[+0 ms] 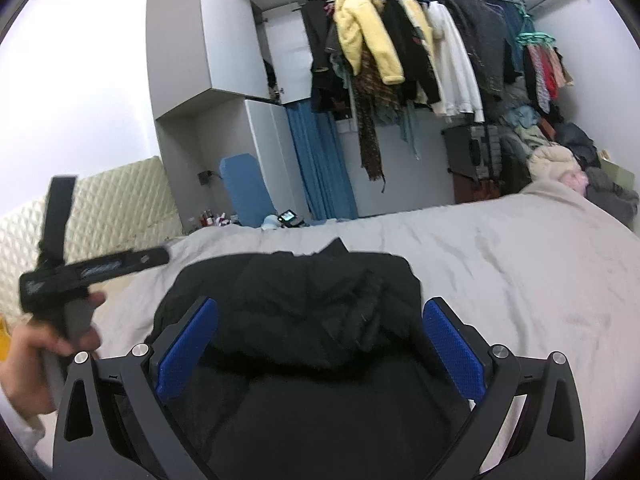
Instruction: Fold large clothes
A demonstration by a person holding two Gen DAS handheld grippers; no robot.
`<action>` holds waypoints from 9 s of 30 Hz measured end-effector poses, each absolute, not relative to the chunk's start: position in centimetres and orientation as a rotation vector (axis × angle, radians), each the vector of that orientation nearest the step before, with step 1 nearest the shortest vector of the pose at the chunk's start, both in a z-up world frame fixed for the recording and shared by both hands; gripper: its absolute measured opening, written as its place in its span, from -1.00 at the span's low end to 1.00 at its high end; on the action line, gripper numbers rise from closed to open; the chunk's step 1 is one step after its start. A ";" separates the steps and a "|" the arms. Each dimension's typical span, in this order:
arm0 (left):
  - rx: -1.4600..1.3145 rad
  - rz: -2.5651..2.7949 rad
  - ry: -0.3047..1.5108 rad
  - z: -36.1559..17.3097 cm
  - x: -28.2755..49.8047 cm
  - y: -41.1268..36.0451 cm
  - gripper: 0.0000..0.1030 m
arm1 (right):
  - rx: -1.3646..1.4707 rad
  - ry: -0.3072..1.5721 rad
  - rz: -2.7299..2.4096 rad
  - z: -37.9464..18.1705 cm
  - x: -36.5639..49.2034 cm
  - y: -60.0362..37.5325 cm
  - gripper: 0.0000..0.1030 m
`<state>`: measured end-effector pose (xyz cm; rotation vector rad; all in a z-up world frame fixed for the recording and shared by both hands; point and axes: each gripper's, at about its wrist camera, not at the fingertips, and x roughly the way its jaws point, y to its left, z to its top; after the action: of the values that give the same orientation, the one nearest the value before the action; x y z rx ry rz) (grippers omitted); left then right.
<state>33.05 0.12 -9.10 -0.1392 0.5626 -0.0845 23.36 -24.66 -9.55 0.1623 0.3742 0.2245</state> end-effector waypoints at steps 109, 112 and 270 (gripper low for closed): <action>-0.448 -0.075 0.963 -19.7 17.1 16.8 0.99 | 0.439 0.846 0.074 -15.4 18.5 -32.3 1.00; -0.524 -0.070 1.022 -21.5 18.0 18.2 0.99 | 0.538 0.922 0.030 -17.8 19.4 -34.6 1.00; -0.956 0.089 1.115 -13.5 31.2 21.4 -0.79 | 0.952 1.023 0.157 -13.4 35.0 -35.4 -0.82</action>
<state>31.24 21.44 -13.45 -0.9557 1.1153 0.0893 35.00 -35.45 -13.37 0.9517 1.0232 0.1575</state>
